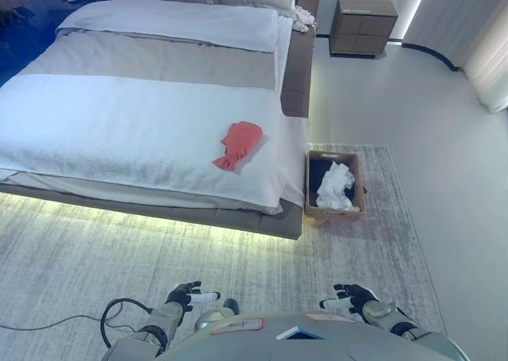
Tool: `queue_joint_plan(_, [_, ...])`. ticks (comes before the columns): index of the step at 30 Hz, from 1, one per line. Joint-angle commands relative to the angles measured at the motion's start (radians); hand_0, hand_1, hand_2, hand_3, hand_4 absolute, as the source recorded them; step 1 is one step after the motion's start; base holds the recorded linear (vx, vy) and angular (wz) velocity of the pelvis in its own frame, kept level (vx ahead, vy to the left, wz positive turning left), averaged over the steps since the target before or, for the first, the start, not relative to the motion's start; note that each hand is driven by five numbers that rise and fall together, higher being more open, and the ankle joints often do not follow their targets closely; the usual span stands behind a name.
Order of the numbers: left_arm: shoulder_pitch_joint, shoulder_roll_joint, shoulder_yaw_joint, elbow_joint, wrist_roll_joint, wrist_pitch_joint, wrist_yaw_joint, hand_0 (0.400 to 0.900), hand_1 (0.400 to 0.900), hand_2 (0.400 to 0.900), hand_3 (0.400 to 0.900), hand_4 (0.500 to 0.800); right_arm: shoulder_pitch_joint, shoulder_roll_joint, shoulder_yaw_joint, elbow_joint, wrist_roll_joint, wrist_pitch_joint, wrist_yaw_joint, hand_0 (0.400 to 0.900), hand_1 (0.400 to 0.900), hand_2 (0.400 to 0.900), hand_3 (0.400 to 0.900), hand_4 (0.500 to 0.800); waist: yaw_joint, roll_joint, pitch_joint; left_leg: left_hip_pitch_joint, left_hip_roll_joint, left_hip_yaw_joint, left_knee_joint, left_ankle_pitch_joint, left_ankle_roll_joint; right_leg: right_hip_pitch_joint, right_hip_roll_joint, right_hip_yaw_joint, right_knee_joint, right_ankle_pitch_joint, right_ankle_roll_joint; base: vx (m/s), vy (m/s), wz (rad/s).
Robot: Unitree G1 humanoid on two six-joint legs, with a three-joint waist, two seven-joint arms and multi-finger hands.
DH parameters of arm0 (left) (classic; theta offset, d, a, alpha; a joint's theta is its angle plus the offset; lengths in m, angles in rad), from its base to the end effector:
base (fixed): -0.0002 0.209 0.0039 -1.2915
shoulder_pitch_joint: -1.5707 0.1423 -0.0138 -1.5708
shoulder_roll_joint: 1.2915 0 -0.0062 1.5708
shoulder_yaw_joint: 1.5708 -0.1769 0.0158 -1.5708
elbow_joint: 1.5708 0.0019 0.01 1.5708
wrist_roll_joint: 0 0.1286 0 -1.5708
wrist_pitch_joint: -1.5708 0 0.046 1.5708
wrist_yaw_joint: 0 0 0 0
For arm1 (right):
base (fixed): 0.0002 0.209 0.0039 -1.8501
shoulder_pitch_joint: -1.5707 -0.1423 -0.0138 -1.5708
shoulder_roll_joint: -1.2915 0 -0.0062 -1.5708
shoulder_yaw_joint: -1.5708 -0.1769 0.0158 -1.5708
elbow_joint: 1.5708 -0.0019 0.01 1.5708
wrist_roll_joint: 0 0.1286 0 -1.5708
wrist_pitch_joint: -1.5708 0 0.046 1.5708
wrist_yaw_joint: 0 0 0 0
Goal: Put the clothes on the bed into the basket.
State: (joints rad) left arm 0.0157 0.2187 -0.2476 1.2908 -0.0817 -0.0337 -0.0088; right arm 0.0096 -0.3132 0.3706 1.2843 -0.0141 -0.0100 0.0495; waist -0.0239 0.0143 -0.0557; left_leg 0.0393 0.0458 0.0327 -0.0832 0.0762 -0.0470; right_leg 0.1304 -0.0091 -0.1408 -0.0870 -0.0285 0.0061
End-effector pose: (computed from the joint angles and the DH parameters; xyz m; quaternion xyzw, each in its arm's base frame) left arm 0.0530 0.2107 -0.1058 0.1243 0.5985 -0.0132 0.7913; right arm 0.0533 -0.2359 -0.0995 -0.2208 0.6098 0.0783 0.7572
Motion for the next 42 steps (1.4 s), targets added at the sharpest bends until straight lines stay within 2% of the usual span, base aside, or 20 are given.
queue_joint_plan(1, [-0.055,0.022,0.025,0.035,-0.014,-0.021,0.024,0.9,0.9,0.9,0.9,0.8,-0.055,-0.014,0.026,0.014,-0.014,-0.021,-0.025,0.9,0.9,0.9,0.9,0.8,-0.002,-0.04,-0.017,-0.018,-0.036,-0.008,-0.004,-0.065,-0.001,-0.058,-0.018,0.053,0.0,0.003,0.053,0.0,0.0,0.0])
queue_joint_plan(12, [-0.056,0.021,0.025,0.03,-0.024,-0.024,0.022,0.9,0.9,0.9,0.9,0.8,-0.058,-0.023,0.028,0.008,-0.012,-0.019,-0.024,0.9,0.9,0.9,0.9,0.8,0.001,-0.033,0.001,-0.021,-0.033,-0.013,-0.004,-0.063,-0.002,-0.061,-0.014,0.05,0.0,-0.003,0.047,0.01,-0.015,0.01])
queue_joint_plan(22, [-0.053,0.032,0.052,0.033,-0.044,-0.023,0.026,0.9,0.9,0.9,0.9,0.8,-0.063,-0.034,0.023,0.002,-0.009,-0.026,-0.029,0.9,0.9,0.9,0.9,0.8,0.011,-0.034,0.022,-0.011,-0.024,-0.02,0.017,-0.069,-0.005,-0.047,-0.004,0.059,0.0,-0.016,0.034,0.03,-0.052,0.01])
queue_joint_plan(27, [-0.068,0.043,0.07,0.024,-0.065,-0.027,0.036,0.9,0.9,0.9,0.9,0.8,-0.072,-0.037,0.021,-0.008,0.008,-0.031,-0.036,0.9,0.9,0.9,0.9,0.8,0.014,-0.056,0.062,-0.114,-0.025,-0.02,0.211,-0.107,-0.019,-0.062,0.0,0.059,0.021,-0.023,0.016,-0.05,-0.095,0.08])
queue_joint_plan(28, [-0.083,0.039,0.068,0.015,-0.079,-0.03,0.038,0.9,0.9,0.9,0.9,0.8,-0.076,-0.046,0.016,-0.014,0.015,-0.034,-0.041,0.9,0.9,0.9,0.9,0.8,0.019,-0.067,0.103,-0.199,-0.042,-0.018,0.356,-0.099,-0.028,-0.057,-0.005,0.047,0.026,-0.022,0.006,-0.08,-0.076,0.22])
queue_joint_plan(30, [-0.092,0.038,0.067,0.012,-0.092,-0.032,0.039,0.9,0.9,0.9,0.9,0.8,-0.079,-0.054,0.011,-0.014,0.016,-0.033,-0.046,0.9,0.9,0.9,0.9,0.8,0.019,-0.074,0.128,-0.276,-0.044,-0.011,0.473,-0.06,-0.035,-0.046,-0.007,0.029,0.02,-0.02,-0.001,-0.03,-0.071,0.2])
queue_joint_plan(32, [-0.099,0.038,0.063,0.009,-0.103,-0.034,0.039,0.9,0.9,0.9,0.9,0.8,-0.083,-0.061,0.008,-0.009,0.019,-0.03,-0.052,0.9,0.9,0.9,0.9,0.8,0.015,-0.07,0.136,-0.322,-0.03,0.011,0.432,-0.033,-0.034,-0.037,-0.006,0.016,0.005,-0.022,-0.002,0.07,0.002,0.13])
queue_joint_plan(34, [-0.097,0.038,0.063,0.005,-0.107,-0.034,0.039,0.9,0.9,0.9,0.9,0.8,-0.086,-0.064,0.007,-0.005,0.022,-0.029,-0.052,0.9,0.9,0.9,0.9,0.8,0.017,-0.07,0.136,-0.339,-0.027,0.022,0.386,-0.036,-0.03,-0.036,-0.009,0.014,0.0,-0.023,0.001,0.13,0.058,0.04])
queue_joint_plan(35, [-0.092,0.035,0.062,0.008,-0.109,-0.035,0.041,0.9,0.9,0.9,0.9,0.8,-0.087,-0.067,0.006,0.001,0.02,-0.026,-0.053,0.9,0.9,0.9,0.9,0.8,0.024,-0.053,0.131,-0.335,-0.011,0.031,0.221,0.023,-0.03,-0.037,0.002,0.018,0.0,-0.03,0.009,0.21,0.131,-0.03])
queue_joint_plan(37, [-0.087,0.029,0.06,0.012,-0.113,-0.039,0.049,0.9,0.9,0.9,0.9,0.8,-0.092,-0.075,0.009,0.001,0.019,-0.027,-0.058,0.9,0.9,0.9,0.9,0.8,0.034,-0.034,0.134,-0.355,0.002,0.042,0.036,0.077,-0.041,-0.038,0.009,0.019,0.0,-0.043,0.02,0.2,0.155,-0.08])
queue_joint_plan(38, [-0.087,0.029,0.06,0.012,-0.113,-0.039,0.049,0.9,0.9,0.9,0.9,0.8,-0.092,-0.075,0.009,0.001,0.019,-0.027,-0.058,0.9,0.9,0.9,0.9,0.8,0.035,-0.034,0.135,-0.35,0.001,0.043,0.029,0.08,-0.041,-0.037,0.008,0.019,0.0,-0.043,0.02,0.21,0.176,-0.22])
queue_joint_plan(39, [-0.083,0.027,0.068,0.021,-0.118,-0.038,0.051,0.9,0.9,0.9,0.9,0.8,-0.095,-0.079,0.009,0.001,0.018,-0.03,-0.059,0.9,0.9,0.9,0.9,0.8,0.039,-0.02,0.129,-0.389,0.016,0.036,-0.004,0.096,-0.06,-0.032,0.012,0.027,0.0,-0.053,0.032,0.14,0.113,-0.18])
queue_joint_plan(41, [-0.075,0.026,0.078,0.025,-0.124,-0.039,0.052,0.9,0.9,0.9,0.9,0.8,-0.097,-0.079,0.008,0.001,0.018,-0.029,-0.056,0.9,0.9,0.9,0.9,0.8,0.048,-0.014,0.122,-0.383,0.021,0.034,-0.004,0.116,-0.07,-0.017,0.013,0.039,0.0,-0.063,0.038,0.27,0.188,-0.39])
queue_joint_plan(42, [-0.062,0.024,0.093,0.027,-0.128,-0.038,0.049,0.9,0.9,0.9,0.9,0.8,-0.095,-0.077,0.005,0.001,0.018,-0.028,-0.052,0.9,0.9,0.9,0.9,0.8,0.053,-0.01,0.104,-0.363,0.019,0.038,-0.004,0.103,-0.056,0.0,0.005,0.055,0.0,-0.077,0.052,0.49,0.371,-0.54])
